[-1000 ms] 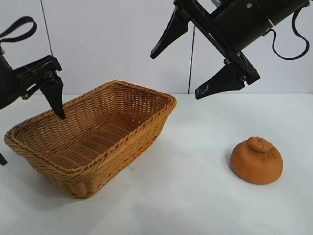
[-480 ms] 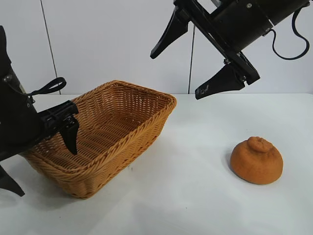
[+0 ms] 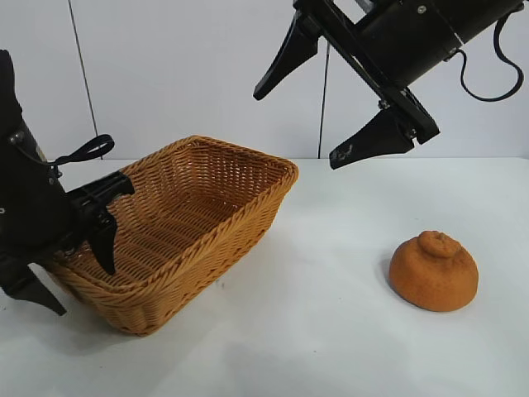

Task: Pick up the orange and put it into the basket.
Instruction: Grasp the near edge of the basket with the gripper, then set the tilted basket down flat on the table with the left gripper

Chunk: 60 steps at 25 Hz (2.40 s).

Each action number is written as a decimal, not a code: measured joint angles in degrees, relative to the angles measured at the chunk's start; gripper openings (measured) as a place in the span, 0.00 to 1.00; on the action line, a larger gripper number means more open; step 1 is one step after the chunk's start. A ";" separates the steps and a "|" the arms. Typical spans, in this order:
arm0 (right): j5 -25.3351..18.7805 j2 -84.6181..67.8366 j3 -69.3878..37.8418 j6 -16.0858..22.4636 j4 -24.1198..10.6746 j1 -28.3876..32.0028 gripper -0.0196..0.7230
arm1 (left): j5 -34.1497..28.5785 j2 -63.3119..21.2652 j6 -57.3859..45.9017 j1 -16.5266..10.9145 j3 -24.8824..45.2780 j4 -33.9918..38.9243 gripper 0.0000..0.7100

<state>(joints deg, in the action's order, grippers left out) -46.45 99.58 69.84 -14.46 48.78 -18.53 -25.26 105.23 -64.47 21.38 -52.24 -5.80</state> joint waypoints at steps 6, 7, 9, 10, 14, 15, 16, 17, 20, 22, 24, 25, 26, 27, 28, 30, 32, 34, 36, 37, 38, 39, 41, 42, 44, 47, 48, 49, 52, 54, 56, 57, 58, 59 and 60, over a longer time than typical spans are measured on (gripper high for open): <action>-0.02 0.00 0.00 0.00 0.00 0.00 0.96 | -0.15 -0.08 -0.46 -0.06 -0.24 -0.58 0.12; -0.02 0.00 0.00 0.00 -0.05 0.00 0.96 | -0.89 -0.13 -0.52 -0.06 -0.52 -0.71 0.12; -0.02 0.00 0.00 0.00 -0.05 0.00 0.96 | -2.24 -0.31 -0.40 -0.31 -1.44 -0.71 0.12; -0.02 0.00 0.00 0.00 -0.05 0.00 0.96 | -3.13 -0.58 -0.11 -0.60 -2.35 -0.87 0.12; -0.02 0.00 0.00 0.00 -0.18 0.00 0.96 | -8.83 -1.61 4.56 -3.78 -6.48 -2.28 0.12; -0.02 0.00 0.00 0.00 -0.24 0.00 0.96 | -9.87 -1.65 6.31 -4.94 -7.37 -3.21 0.12; -0.02 0.00 0.00 0.00 -0.24 0.00 0.96 | -10.85 -1.65 8.84 -6.13 -8.28 -4.60 0.12; -0.06 0.00 0.00 0.00 -0.29 0.00 0.96 | -11.49 -1.65 11.69 -7.07 -8.97 -6.27 0.12; -0.06 0.00 0.00 0.00 -0.28 0.00 0.96 | -11.90 -1.65 19.58 -9.71 -9.95 -12.08 0.12; -0.06 0.00 0.00 0.00 -0.28 0.00 0.96 | -12.23 -1.65 25.42 -11.19 -10.01 -15.73 0.12; -0.06 0.00 0.00 0.00 -0.28 0.00 0.96 | -13.19 -1.65 29.14 -12.35 -10.35 -16.83 0.12; -0.14 0.00 0.00 0.00 -0.28 0.00 0.96 | -14.00 -1.59 31.47 -12.85 -10.88 -16.83 0.12; -0.43 0.00 0.00 0.00 -0.28 0.00 0.96 | -15.10 -1.50 33.08 -13.28 -11.52 -16.77 0.12; -0.58 0.00 0.00 0.00 -0.34 0.00 0.96 | -16.04 -1.14 34.98 -13.61 -12.53 -16.63 0.12; -0.87 0.00 0.00 0.00 -0.34 0.00 0.96 | -17.27 -0.57 36.83 -13.67 -13.81 -16.54 0.12; -1.14 0.00 0.00 0.00 -0.34 0.00 0.96 | -19.56 0.83 39.87 -13.66 -16.59 -16.59 0.12; -1.14 0.00 0.00 0.00 -0.39 0.00 0.96 | -21.79 2.94 42.92 -13.66 -19.56 -16.59 0.12; -1.19 0.00 0.00 0.00 -0.44 0.00 0.96 | -24.41 5.16 46.99 -13.61 -22.58 -16.59 0.12; -1.19 0.00 0.00 0.00 -0.44 0.00 0.96 | -27.63 7.41 52.43 -13.61 -25.74 -16.53 0.12; -1.19 0.00 0.00 0.00 -0.44 0.00 0.96 | -29.35 8.30 54.39 -13.61 -26.69 -16.53 0.12; -1.19 0.00 0.00 0.00 -0.44 0.00 0.96 | -30.61 8.96 56.53 -13.61 -27.55 -16.53 0.12; -1.19 0.00 0.00 0.00 -0.44 0.00 0.96 | -31.62 9.39 58.43 -13.61 -28.03 -16.53 0.12; -1.19 0.00 0.00 0.00 -0.44 0.00 0.96 | -32.30 9.53 60.93 -13.61 -28.24 -16.48 0.12; -1.13 0.00 0.00 0.00 -0.44 0.00 0.96 | -32.40 9.53 62.28 -13.61 -28.31 -16.48 0.12; -1.13 0.00 0.00 0.00 -0.44 0.00 0.96 | -32.33 9.53 63.57 -13.61 -28.49 -16.48 0.12; -1.13 0.00 0.00 0.00 -0.44 0.00 0.96 | -31.08 9.53 64.00 -13.61 -28.49 -16.48 0.12; -1.13 0.00 0.00 0.00 -0.44 0.00 0.96 | -30.35 9.53 64.13 -13.61 -28.49 -16.48 0.12; -1.13 0.00 0.00 0.00 -0.44 0.00 0.96 | -29.63 9.53 64.13 -13.61 -28.49 -16.48 0.12; -1.13 0.00 0.00 0.00 -0.44 0.00 0.96 | -27.53 9.59 64.47 -13.61 -28.49 -16.85 0.12; -1.13 0.00 0.00 0.00 -0.44 0.00 0.96 | -26.50 9.99 64.47 -13.61 -28.49 -17.51 0.12; -1.13 0.00 0.00 0.00 -0.44 0.00 0.96 | -26.26 11.24 64.47 -13.61 -28.49 -18.06 0.12; -1.13 0.00 0.00 0.00 -0.44 0.00 0.96 | -26.26 12.10 65.10 -13.61 -28.49 -18.06 0.12; -1.13 0.00 0.00 0.00 -0.44 0.00 0.96 | -26.32 12.90 65.45 -13.61 -28.49 -18.06 0.12; -1.13 0.00 0.00 0.00 -0.44 0.00 0.96 | -26.32 13.92 65.70 -13.61 -28.49 -18.06 0.12; -1.13 0.00 0.00 0.00 -0.44 0.00 0.96 | -26.32 14.76 65.87 -13.61 -28.49 -18.06 0.12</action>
<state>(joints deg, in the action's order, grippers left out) -47.59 99.58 69.84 -14.46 48.34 -18.53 -51.58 120.00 1.40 7.77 -80.73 -23.86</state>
